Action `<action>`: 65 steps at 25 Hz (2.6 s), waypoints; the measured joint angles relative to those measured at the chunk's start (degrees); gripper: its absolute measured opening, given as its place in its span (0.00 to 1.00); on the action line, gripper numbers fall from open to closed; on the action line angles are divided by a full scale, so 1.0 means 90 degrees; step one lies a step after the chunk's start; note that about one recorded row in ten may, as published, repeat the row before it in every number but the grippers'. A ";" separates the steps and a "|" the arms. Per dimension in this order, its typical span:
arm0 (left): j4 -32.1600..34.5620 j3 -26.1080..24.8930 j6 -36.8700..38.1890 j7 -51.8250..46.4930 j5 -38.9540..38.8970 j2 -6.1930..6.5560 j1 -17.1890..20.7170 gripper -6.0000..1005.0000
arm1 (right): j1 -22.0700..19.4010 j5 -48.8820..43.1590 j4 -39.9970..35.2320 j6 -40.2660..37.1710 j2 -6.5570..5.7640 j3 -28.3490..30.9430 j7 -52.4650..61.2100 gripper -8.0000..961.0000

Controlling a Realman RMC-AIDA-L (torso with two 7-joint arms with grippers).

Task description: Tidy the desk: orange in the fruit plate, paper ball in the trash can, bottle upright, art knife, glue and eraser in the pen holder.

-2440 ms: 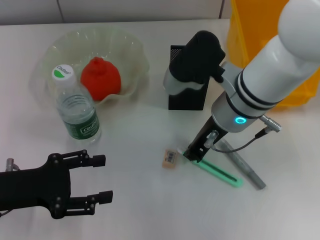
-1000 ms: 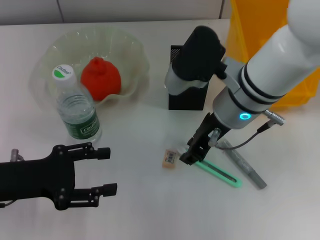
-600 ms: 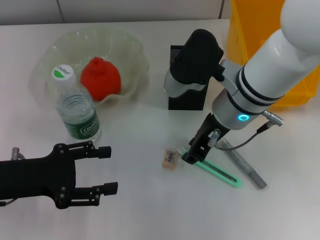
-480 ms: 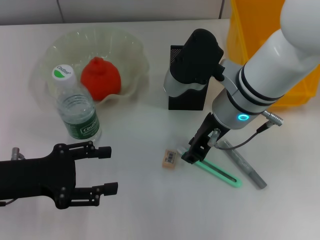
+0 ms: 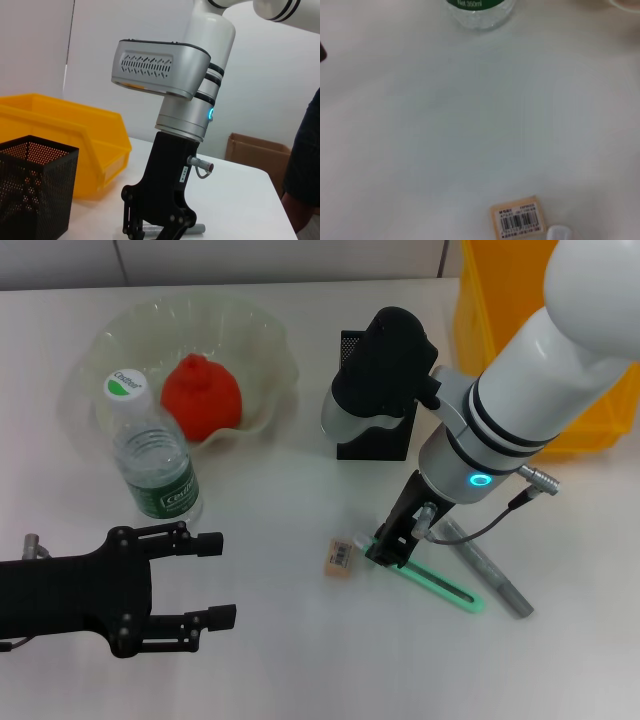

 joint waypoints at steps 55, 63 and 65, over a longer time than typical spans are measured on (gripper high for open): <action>-0.0012 -0.0002 0.0186 -0.0064 -0.0005 -0.0017 0.0077 0.78 | -0.1038 0.8021 0.4543 0.0523 -0.0025 0.5667 -0.9551 0.18; -0.0012 -0.0028 0.0180 -0.0068 -0.0016 -0.0020 0.0077 0.78 | -0.0954 0.7989 0.4685 0.0701 -0.0029 0.5589 -0.9562 0.35; -0.0012 -0.0026 0.0181 -0.0069 -0.0018 -0.0020 0.0073 0.78 | -0.0982 0.7996 0.4665 0.0667 -0.0037 0.5600 -0.9527 0.41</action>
